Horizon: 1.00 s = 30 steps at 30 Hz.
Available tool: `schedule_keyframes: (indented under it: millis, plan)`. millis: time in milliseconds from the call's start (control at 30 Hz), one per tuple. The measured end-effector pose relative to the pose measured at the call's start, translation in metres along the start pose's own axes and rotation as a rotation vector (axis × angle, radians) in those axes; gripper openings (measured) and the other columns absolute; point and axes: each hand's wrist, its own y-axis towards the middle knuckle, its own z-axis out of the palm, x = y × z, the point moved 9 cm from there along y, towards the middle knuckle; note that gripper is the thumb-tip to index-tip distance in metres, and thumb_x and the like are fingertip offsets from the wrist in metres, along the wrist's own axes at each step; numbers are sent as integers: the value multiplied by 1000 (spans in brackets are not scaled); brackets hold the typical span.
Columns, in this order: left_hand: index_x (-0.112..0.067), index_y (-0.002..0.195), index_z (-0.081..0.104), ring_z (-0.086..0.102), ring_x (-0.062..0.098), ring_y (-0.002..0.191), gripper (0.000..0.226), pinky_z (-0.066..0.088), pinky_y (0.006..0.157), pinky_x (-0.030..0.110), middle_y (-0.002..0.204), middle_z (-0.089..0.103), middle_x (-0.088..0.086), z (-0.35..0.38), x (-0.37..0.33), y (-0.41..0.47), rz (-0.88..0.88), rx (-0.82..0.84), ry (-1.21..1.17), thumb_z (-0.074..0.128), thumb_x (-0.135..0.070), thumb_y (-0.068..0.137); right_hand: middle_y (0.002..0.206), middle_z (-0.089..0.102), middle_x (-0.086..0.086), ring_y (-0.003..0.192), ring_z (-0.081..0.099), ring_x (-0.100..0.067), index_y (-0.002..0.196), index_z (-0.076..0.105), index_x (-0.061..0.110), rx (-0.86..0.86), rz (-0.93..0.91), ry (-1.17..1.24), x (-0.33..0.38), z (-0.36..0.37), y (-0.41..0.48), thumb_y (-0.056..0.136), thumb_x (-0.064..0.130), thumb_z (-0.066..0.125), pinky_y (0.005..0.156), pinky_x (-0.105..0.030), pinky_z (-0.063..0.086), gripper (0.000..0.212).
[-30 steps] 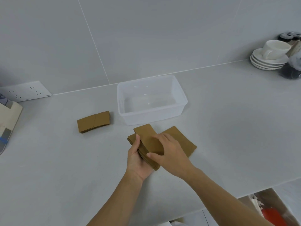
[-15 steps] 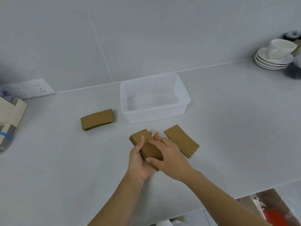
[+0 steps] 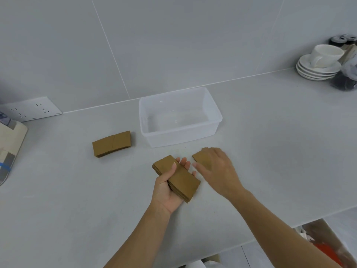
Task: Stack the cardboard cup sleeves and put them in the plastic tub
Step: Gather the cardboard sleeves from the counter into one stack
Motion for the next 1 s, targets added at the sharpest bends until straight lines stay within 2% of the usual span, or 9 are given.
schedule_keyframes:
  millis: [100,200,267,367,467,533,667,867,1000]
  plan:
    - [-9,100,65,63,26,99,28,39,103,52,93,72,10,-2,0,-2,15,-16,-20,65,-13,72,139,43,-10,128,38,-27,141,29,13,-59,92,-123,-28,-7,6,85,46,54,106,-37,30,69]
    - [-9,102,64,63,26,101,31,39,103,53,95,72,10,-7,0,-3,25,-24,-33,65,-16,72,146,33,-9,134,30,-28,145,15,16,-1,178,-234,-53,0,6,81,58,51,109,-41,26,84]
    - [-9,106,63,63,26,102,36,41,101,53,98,71,10,-9,0,-3,27,-26,-36,66,-17,72,146,32,-8,134,29,-27,145,12,17,54,205,-273,-64,11,2,79,61,50,109,-41,26,87]
    - [-9,106,62,63,25,102,36,42,100,52,98,71,10,-9,-1,-2,28,-29,-37,66,-19,72,139,41,-8,128,38,-28,139,28,13,57,164,-391,-68,21,-3,82,57,49,104,-40,30,76]
    - [-9,105,63,63,25,100,35,42,99,52,96,72,10,-9,-2,-2,25,-29,-43,66,-20,72,114,62,-16,104,58,-35,115,55,3,21,102,-449,-63,25,-7,78,44,63,85,-44,45,56]
    - [-9,106,63,65,24,98,36,44,98,52,97,71,10,-9,-1,-1,23,-32,-39,66,-20,72,102,67,-18,92,62,-36,106,60,1,0,66,-470,-56,25,-8,76,37,68,77,-44,49,48]
    - [-9,108,62,70,24,92,39,44,98,52,100,71,10,-9,-2,0,23,-27,-32,67,-22,71,119,58,-8,111,50,-27,117,51,9,42,87,-386,-51,22,-8,86,43,53,93,-36,37,46]
    - [-11,111,61,67,23,98,41,48,94,49,104,69,9,-4,-7,0,23,-20,-32,67,-23,72,103,60,-3,99,50,-21,106,56,10,42,121,-63,-17,8,0,82,46,57,88,-32,41,44]
    - [-12,115,61,60,29,107,47,46,96,46,113,66,11,-3,-10,-4,2,-9,38,67,-33,73,105,60,-2,100,50,-20,109,57,12,37,34,35,18,7,0,81,46,57,91,-34,43,44]
